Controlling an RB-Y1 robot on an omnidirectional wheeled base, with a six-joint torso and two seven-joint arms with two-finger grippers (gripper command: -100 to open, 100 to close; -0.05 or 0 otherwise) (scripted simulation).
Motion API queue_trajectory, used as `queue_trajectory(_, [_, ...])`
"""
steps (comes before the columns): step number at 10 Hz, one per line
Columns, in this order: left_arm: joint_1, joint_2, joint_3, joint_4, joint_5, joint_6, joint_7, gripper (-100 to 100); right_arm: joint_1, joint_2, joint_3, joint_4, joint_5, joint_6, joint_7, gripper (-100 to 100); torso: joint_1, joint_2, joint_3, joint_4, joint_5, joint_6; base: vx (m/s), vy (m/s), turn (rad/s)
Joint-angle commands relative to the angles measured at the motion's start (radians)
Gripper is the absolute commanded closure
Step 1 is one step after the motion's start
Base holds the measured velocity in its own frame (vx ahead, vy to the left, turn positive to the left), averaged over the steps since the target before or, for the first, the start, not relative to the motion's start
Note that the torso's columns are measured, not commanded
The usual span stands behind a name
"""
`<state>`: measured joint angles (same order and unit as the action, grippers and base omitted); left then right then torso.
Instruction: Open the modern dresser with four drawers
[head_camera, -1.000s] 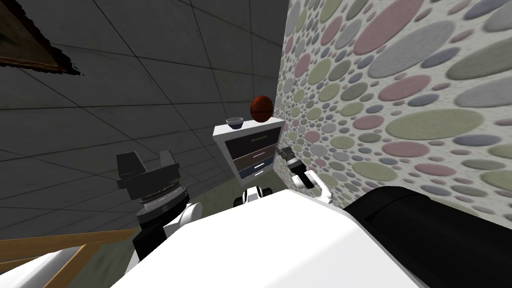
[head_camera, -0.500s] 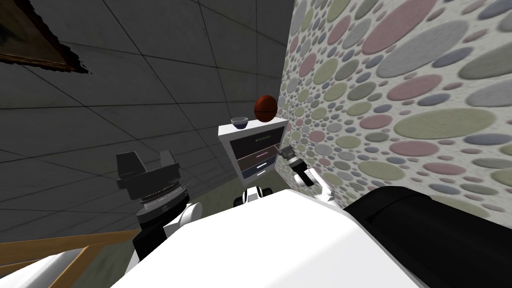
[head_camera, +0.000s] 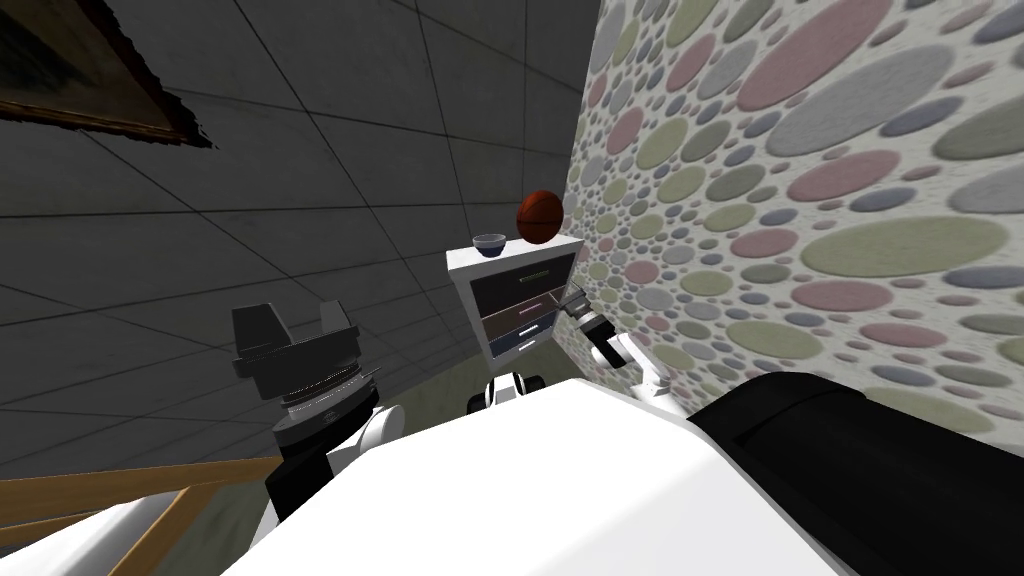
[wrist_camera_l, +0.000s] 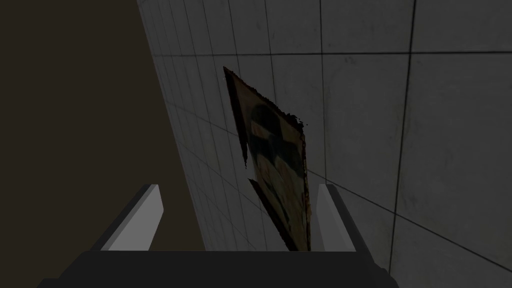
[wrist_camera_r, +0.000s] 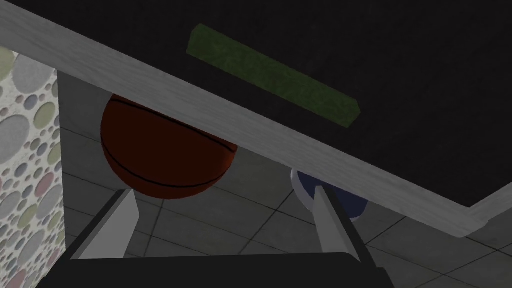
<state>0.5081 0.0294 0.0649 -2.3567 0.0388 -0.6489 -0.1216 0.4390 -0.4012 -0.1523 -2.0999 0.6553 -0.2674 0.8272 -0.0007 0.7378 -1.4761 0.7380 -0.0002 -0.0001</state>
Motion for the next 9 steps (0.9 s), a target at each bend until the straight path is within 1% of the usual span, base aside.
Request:
queue_trajectory(1, [0.000,0.000,0.000,0.000,0.000,0.000,0.000,0,-0.012,-0.016,-0.009,0.021,0.047,0.006,0.056,-100,0.002,-0.001,0.000,0.000,0.000,0.000,0.021,0.080,0.009])
queue_trajectory(4, [0.000,0.000,0.000,0.000,0.000,0.000,0.000,0,-0.041,-0.049,-0.023,0.066,0.130,0.017,0.146,-100,0.002,0.001,0.000,0.000,0.000,0.000,0.022,0.102,0.042])
queue_trajectory(5, [0.000,0.000,0.000,0.000,0.000,0.000,0.000,0,-0.041,-0.049,-0.023,0.066,0.130,0.017,0.155,-100,0.003,-0.001,0.000,0.000,0.001,0.000,0.025,0.079,0.018])
queue_trajectory(7, [0.000,0.000,0.000,0.000,0.000,0.000,0.000,0,-0.061,-0.071,-0.031,0.096,0.179,0.024,0.216,-100,-0.001,0.001,0.001,0.000,-0.001,0.000,0.006,0.076,0.049])
queue_trajectory(9, [0.000,0.000,0.000,0.000,0.000,0.000,0.000,0,-0.079,-0.093,-0.037,0.124,0.223,0.030,0.275,-100,0.001,0.000,0.000,0.000,0.000,0.000,0.026,0.097,0.064])
